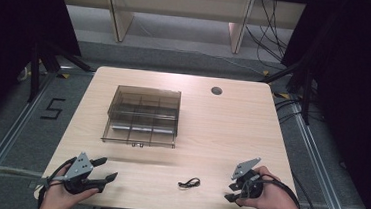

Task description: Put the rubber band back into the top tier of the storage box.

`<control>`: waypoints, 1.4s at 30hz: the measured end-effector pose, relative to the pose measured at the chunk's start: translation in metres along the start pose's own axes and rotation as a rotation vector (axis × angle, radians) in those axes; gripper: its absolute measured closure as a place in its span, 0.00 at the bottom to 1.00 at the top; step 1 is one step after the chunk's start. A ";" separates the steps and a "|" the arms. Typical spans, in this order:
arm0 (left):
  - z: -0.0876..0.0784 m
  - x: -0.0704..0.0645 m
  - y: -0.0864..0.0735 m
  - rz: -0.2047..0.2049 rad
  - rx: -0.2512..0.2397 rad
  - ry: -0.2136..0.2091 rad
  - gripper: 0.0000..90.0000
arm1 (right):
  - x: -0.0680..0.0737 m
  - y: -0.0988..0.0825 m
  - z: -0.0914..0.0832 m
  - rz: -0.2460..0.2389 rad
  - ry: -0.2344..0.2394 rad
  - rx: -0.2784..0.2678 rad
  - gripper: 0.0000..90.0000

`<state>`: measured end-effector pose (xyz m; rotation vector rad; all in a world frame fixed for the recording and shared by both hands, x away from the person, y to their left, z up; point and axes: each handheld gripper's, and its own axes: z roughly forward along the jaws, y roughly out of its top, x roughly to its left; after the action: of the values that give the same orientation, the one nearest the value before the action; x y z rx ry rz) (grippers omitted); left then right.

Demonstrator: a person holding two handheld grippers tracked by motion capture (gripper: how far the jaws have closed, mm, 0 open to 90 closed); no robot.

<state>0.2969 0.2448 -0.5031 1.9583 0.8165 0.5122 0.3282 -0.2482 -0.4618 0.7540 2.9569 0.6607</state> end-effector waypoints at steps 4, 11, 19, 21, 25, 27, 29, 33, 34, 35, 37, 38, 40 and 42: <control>0.001 -0.004 -0.002 0.010 -0.036 0.005 0.37 | 0.000 0.009 -0.004 -0.010 0.010 0.042 0.64; 0.001 -0.007 -0.007 0.012 -0.061 0.020 0.36 | -0.003 0.031 -0.007 -0.080 0.021 0.086 0.65; 0.003 -0.008 -0.009 0.010 -0.054 0.020 0.37 | -0.004 0.057 -0.002 -0.127 0.039 0.142 0.69; 0.003 -0.010 -0.009 -0.001 -0.057 0.020 0.37 | -0.005 0.063 0.000 -0.143 0.021 0.167 0.70; 0.003 -0.009 -0.008 0.008 -0.055 0.020 0.37 | -0.003 0.075 0.003 -0.137 0.019 0.206 0.72; 0.003 -0.008 -0.008 0.003 -0.054 0.018 0.37 | -0.005 0.080 0.007 -0.196 0.029 0.209 0.72; 0.003 -0.008 -0.008 0.007 -0.060 0.020 0.37 | -0.004 0.084 0.010 -0.188 0.021 0.231 0.73; 0.003 -0.008 -0.009 0.007 -0.051 0.020 0.37 | -0.003 0.092 0.015 -0.180 0.019 0.270 0.74; 0.003 -0.008 -0.009 0.007 -0.053 0.021 0.37 | -0.004 0.094 0.016 -0.208 0.023 0.274 0.74; 0.003 -0.008 -0.009 0.008 -0.051 0.025 0.37 | -0.005 0.096 0.018 -0.228 0.031 0.273 0.75; 0.003 -0.008 -0.009 0.007 -0.057 0.022 0.37 | -0.003 0.100 0.020 -0.215 0.024 0.287 0.75; 0.003 -0.007 -0.009 0.008 -0.055 0.023 0.37 | -0.003 0.102 0.021 -0.221 0.022 0.292 0.76; 0.003 -0.007 -0.009 0.008 -0.058 0.022 0.37 | -0.002 0.105 0.024 -0.228 0.018 0.301 0.76; 0.003 -0.007 -0.009 0.007 -0.057 0.025 0.37 | -0.003 0.109 0.026 -0.246 0.024 0.306 0.76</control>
<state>0.2904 0.2409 -0.5122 1.9064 0.8030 0.5595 0.3833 -0.1531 -0.4420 0.3796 3.1373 0.2072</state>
